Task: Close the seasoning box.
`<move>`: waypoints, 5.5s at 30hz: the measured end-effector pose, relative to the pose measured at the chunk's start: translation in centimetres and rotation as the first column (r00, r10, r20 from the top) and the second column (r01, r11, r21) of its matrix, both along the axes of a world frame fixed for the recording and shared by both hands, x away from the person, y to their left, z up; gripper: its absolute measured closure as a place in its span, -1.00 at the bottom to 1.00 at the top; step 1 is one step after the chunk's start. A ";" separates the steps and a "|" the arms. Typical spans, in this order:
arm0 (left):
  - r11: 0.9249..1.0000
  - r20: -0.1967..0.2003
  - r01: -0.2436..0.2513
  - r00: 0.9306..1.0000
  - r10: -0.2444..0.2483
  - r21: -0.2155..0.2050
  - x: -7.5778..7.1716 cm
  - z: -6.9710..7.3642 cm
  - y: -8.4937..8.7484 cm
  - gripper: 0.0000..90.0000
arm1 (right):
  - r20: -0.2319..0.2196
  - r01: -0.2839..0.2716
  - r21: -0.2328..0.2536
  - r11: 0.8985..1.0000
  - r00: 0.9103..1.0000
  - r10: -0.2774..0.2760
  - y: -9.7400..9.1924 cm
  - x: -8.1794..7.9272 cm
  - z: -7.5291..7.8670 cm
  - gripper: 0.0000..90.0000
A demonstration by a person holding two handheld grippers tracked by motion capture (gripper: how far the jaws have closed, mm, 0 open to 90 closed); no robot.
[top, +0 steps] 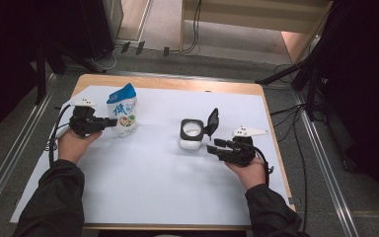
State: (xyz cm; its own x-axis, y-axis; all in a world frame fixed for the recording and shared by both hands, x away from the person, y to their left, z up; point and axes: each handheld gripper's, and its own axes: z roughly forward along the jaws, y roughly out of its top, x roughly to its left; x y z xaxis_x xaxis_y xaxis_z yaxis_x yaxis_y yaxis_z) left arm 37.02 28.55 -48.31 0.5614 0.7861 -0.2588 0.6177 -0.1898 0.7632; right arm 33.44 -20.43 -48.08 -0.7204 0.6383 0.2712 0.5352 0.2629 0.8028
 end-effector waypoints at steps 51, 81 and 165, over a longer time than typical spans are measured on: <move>1.000 -0.007 -0.011 1.000 0.011 0.017 -4.5 2.5 -0.4 -0.11 | -0.012 0.120 0.043 0.992 0.993 -0.120 -1.0 4.5 2.1 1.00; 0.980 0.026 0.197 0.980 -0.197 -0.002 -6.6 2.6 -6.1 -0.11 | 0.009 0.122 0.108 0.987 0.992 -0.124 0.7 5.7 3.5 1.00; 0.978 0.020 0.203 0.979 -0.204 0.040 -4.3 0.9 -7.5 -0.20 | 0.069 0.125 -0.014 0.992 0.990 -0.124 -3.1 0.6 0.8 0.01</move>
